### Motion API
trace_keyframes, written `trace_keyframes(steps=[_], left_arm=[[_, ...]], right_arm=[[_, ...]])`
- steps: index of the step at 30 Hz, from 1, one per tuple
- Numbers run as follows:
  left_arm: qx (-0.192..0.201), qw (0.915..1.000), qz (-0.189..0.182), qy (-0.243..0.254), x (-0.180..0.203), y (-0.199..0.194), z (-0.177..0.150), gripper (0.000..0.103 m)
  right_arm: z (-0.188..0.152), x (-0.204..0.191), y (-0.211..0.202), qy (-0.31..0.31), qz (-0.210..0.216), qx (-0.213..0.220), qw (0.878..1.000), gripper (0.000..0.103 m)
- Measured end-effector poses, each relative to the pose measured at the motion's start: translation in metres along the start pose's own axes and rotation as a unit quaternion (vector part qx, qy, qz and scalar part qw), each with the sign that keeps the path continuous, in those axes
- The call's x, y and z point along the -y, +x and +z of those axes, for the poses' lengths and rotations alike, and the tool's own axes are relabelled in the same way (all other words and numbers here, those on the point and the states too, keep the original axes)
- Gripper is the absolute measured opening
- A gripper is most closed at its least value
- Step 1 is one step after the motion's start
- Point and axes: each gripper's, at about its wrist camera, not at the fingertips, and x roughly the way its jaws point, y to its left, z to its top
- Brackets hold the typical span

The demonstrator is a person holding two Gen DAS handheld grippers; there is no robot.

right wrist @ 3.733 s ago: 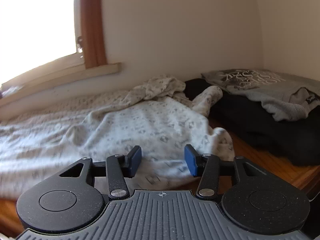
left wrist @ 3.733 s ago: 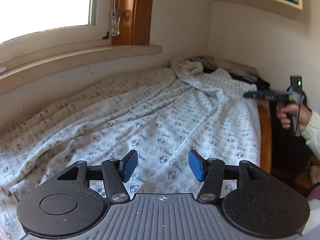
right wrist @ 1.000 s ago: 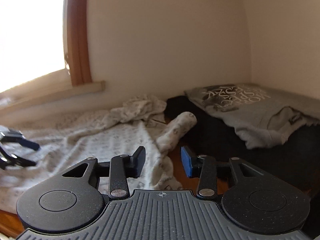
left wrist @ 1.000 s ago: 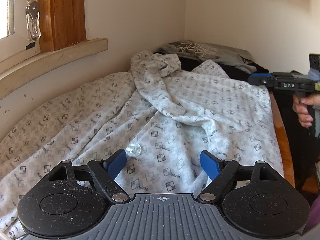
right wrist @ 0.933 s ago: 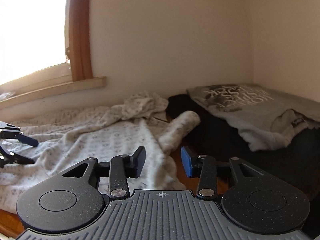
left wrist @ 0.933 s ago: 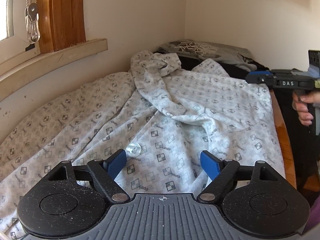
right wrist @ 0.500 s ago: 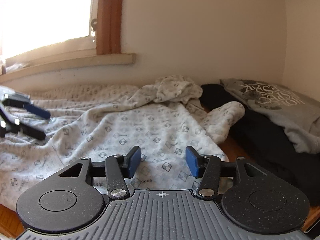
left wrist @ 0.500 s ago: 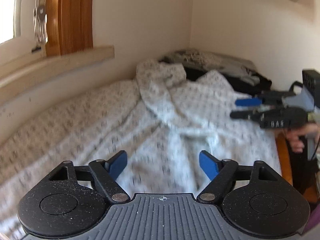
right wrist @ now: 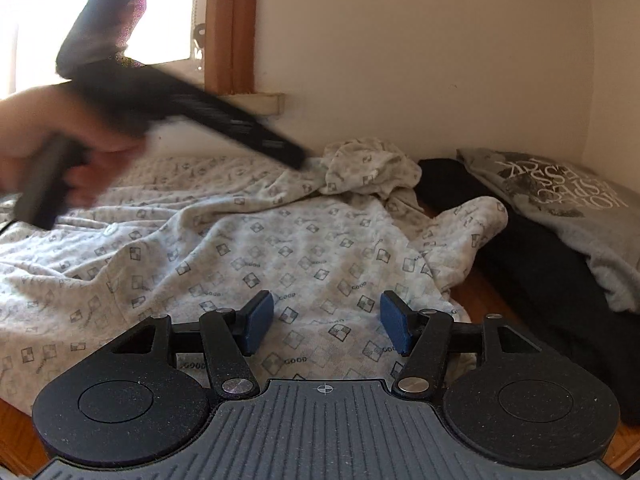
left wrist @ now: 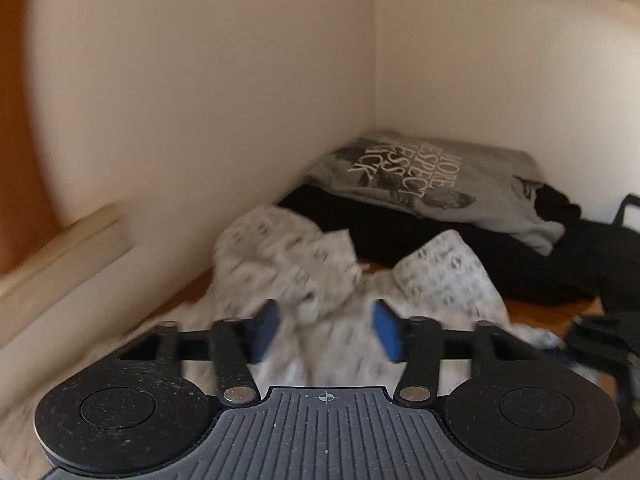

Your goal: Fold clothes

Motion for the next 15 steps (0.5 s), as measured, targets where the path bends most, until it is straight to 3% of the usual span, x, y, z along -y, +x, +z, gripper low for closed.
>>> trace_keyframes(steps=[5, 7, 9, 11, 15], left_arm=[[-0.020, 0.9993, 0.012, 0.030, 0.012, 0.049, 0.015, 0.067], [-0.024, 0.9986, 0.032, 0.035, 0.011, 0.060, 0.015, 0.059], [-0.015, 0.9991, 0.031, 0.026, 0.003, 0.055, 0.014, 0.012], [-0.002, 0.9996, 0.029, 0.004, -0.007, 0.043, 0.015, 0.011], [0.057, 0.9978, 0.023, -0.025, -0.024, -0.028, 0.023, 0.011]], right_arm=[[0.000, 0.000, -0.001, -0.003, 0.007, 0.001, 1.000, 0.059], [0.001, -0.001, -0.001, -0.006, 0.007, 0.001, 1.000, 0.059], [0.001, -0.001, 0.000, -0.006, 0.007, 0.001, 1.000, 0.059], [0.001, -0.001, -0.001, -0.006, 0.008, 0.001, 1.000, 0.059], [0.001, 0.000, -0.001, -0.003, 0.009, -0.001, 1.000, 0.059]])
